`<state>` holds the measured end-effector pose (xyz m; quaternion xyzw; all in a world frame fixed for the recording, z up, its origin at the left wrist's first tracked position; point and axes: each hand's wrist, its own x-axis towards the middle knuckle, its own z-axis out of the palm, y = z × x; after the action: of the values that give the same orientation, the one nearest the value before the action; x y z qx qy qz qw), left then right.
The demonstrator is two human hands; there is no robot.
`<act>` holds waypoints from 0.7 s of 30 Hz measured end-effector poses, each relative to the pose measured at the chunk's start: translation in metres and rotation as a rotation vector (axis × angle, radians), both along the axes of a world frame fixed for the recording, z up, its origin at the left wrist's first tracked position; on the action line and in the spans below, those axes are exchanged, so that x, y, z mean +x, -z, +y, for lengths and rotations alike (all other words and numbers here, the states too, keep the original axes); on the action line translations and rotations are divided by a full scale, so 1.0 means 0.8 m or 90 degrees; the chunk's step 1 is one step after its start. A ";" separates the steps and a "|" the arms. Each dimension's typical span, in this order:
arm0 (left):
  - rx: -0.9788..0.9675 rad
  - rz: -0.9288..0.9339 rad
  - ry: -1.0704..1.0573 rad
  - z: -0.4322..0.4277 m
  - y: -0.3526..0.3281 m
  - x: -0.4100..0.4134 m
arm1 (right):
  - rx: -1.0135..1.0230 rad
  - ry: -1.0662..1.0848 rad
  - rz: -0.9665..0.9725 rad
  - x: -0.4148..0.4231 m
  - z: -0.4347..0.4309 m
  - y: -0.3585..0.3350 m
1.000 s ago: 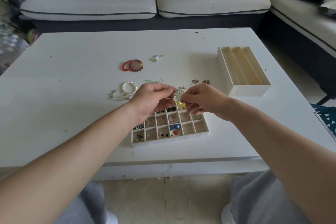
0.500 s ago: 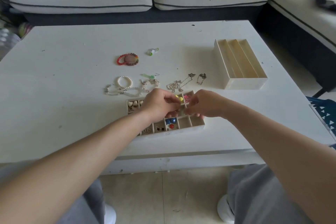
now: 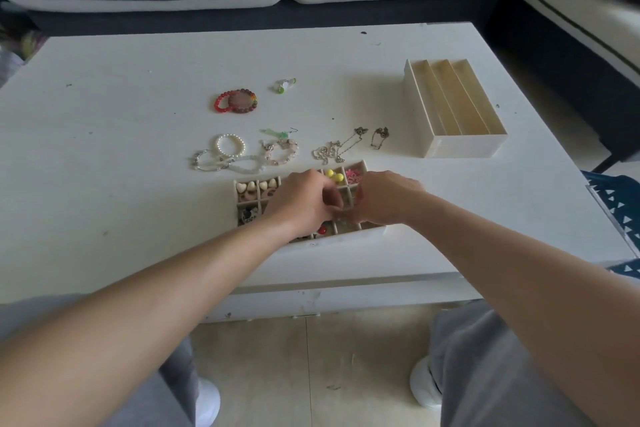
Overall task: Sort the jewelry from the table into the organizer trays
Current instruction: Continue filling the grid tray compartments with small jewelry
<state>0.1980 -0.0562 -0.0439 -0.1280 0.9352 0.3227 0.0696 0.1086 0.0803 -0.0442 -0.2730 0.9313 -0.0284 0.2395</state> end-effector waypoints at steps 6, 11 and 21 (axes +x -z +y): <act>-0.088 0.026 0.022 0.003 0.004 0.001 | 0.032 -0.005 0.048 0.010 -0.002 -0.003; -0.094 0.033 0.030 0.004 0.004 0.001 | 0.057 -0.028 0.081 0.014 -0.003 -0.002; -0.080 0.020 0.037 0.002 0.007 -0.001 | 0.030 -0.091 -0.050 -0.004 0.005 -0.020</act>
<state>0.1975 -0.0547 -0.0492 -0.1002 0.9578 0.2635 0.0564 0.1054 0.0839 -0.0285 -0.3317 0.8998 0.0000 0.2833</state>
